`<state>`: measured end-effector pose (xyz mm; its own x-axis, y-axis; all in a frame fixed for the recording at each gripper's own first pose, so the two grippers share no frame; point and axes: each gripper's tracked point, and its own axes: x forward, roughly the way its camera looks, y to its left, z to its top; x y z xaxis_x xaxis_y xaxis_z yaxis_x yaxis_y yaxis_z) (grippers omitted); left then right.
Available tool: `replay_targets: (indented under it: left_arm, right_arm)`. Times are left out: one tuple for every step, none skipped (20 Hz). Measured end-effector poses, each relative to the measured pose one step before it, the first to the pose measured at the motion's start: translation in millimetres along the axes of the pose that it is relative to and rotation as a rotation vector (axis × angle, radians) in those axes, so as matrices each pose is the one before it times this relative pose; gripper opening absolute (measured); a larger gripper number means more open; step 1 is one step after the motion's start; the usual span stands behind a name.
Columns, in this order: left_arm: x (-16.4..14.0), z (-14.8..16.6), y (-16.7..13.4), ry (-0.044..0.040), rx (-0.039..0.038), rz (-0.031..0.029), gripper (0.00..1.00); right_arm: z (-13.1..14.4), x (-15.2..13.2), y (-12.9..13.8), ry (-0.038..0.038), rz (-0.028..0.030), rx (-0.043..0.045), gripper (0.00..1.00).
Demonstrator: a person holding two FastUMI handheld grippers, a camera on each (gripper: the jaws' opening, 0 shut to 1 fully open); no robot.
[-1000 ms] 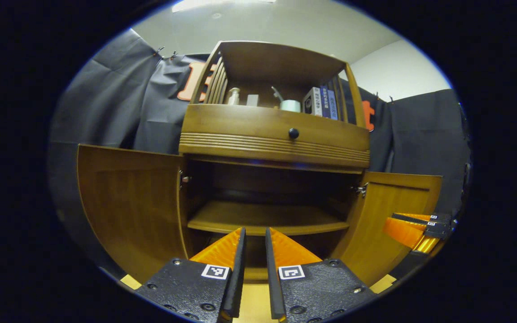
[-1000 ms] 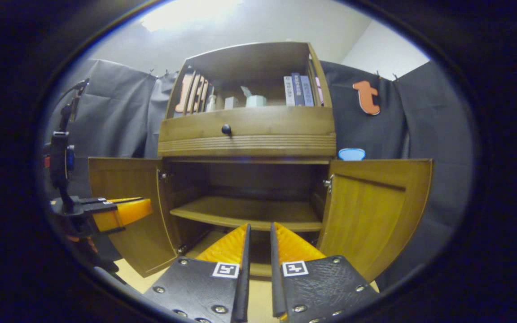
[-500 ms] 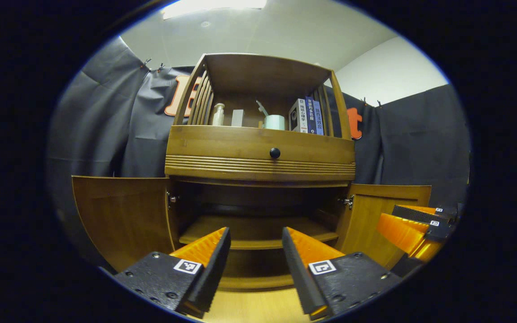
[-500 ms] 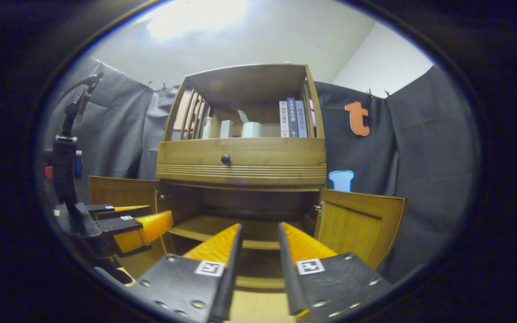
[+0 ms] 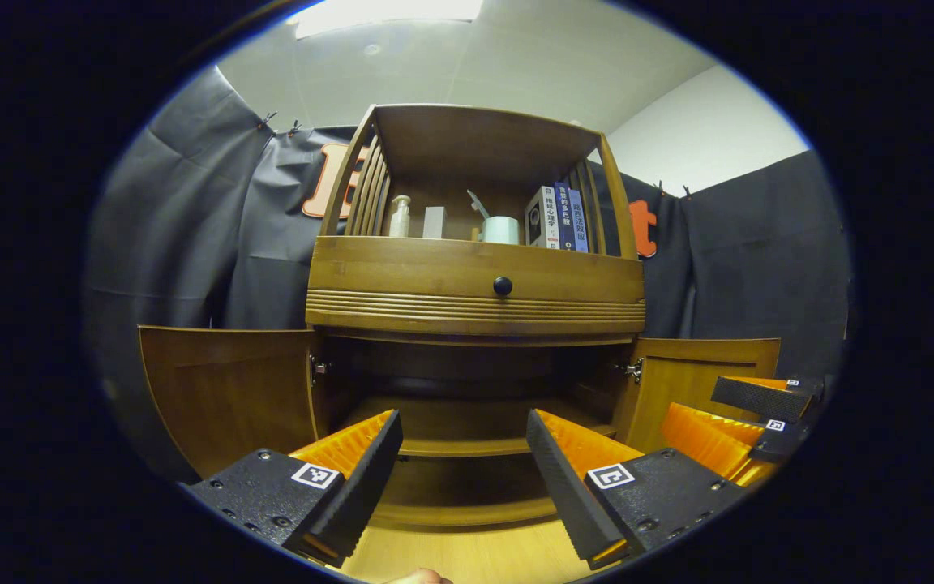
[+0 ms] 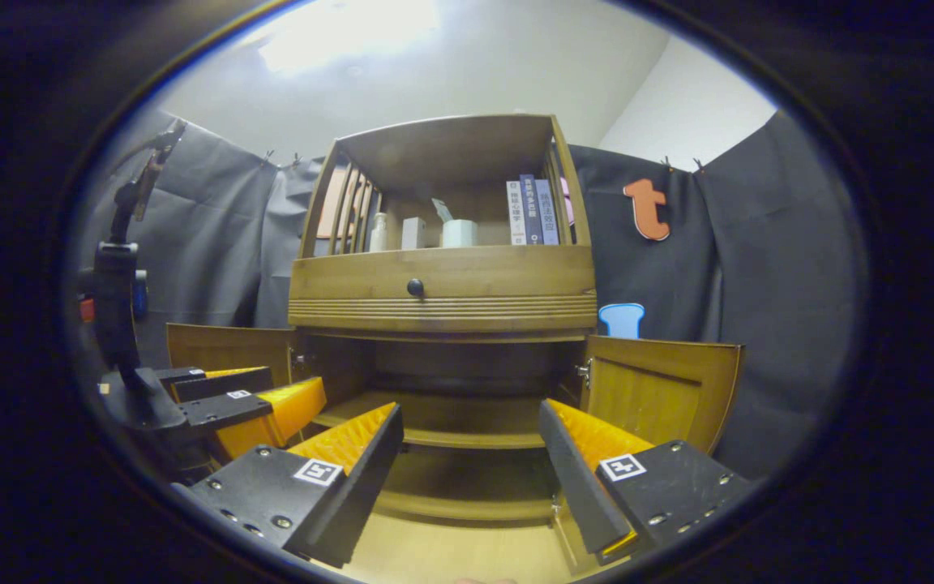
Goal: Open the right door of the double-door shoe cabinet with the right hand, and open the left door with the left hand.
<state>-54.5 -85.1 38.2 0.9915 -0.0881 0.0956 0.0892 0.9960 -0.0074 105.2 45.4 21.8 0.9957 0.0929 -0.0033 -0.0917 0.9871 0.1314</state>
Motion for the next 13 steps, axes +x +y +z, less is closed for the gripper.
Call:
replay_targets:
  left_arm:
    - [0.91,0.69,-1.18,-0.00164,0.00054,-0.00323,0.96]
    - [0.33,0.97,-1.10,-0.00146,0.00124,-0.00308,0.96]
    - [-0.55,-0.56,-1.22,-0.00210,0.00153,-0.00454,0.96]
    - [0.23,1.03,-1.97,-0.00172,0.00148,-0.00561,0.96]
    - [1.30,0.36,-2.95,-0.00282,0.00145,-0.00644,0.96]
    - [0.15,0.77,-3.18,-0.00153,0.00158,-0.00544,0.96]
    - [1.02,-0.51,-2.93,-0.00063,0.00092,-0.00574,0.95]
    - [0.94,0.58,-4.18,-0.00127,-0.00082,-0.00730,0.96]
    - [0.45,-0.34,-4.47,-0.00095,-0.00059,-0.00913,0.92]
    - [0.16,0.92,-5.72,-0.00300,0.00018,-0.00976,0.96]
    - [0.77,0.44,-7.19,-0.00137,0.00129,-0.01078,0.96]
    - [1.11,0.16,-8.47,-0.00042,0.00134,-0.01428,0.96]
    - [1.56,-0.58,-10.43,0.00016,0.00205,-0.01705,0.96]
  right_arm:
    - [-0.17,-0.09,-0.07,-0.00075,-0.00322,-0.00014,0.99]
    - [0.58,-1.02,-0.61,0.00022,-0.00210,0.00064,0.99]
    - [0.33,-0.68,-0.74,-0.00098,-0.00216,0.00085,0.99]
    - [0.92,-1.23,-0.97,-0.00106,-0.00265,-0.00057,0.99]
    - [0.36,0.12,-0.54,-0.00060,-0.00275,-0.00202,0.99]
    - [1.59,-0.90,-1.55,-0.00229,-0.00339,-0.00235,0.99]
    - [1.02,-1.00,-1.39,-0.00187,-0.00358,-0.00177,0.99]
    - [1.30,-1.37,-1.63,-0.00100,-0.00223,-0.00062,0.99]
    - [0.92,-1.39,-1.35,-0.00100,-0.00118,0.00034,0.99]
    - [2.09,-2.49,-3.32,-0.00245,-0.00107,-0.00002,0.99]
    - [-0.02,-3.05,-6.74,-0.00232,-0.00212,-0.00128,0.99]
    - [1.70,-3.85,-5.78,-0.00413,-0.00419,-0.00162,0.99]
    - [1.90,-4.02,-5.66,-0.00530,-0.00508,-0.00072,0.99]
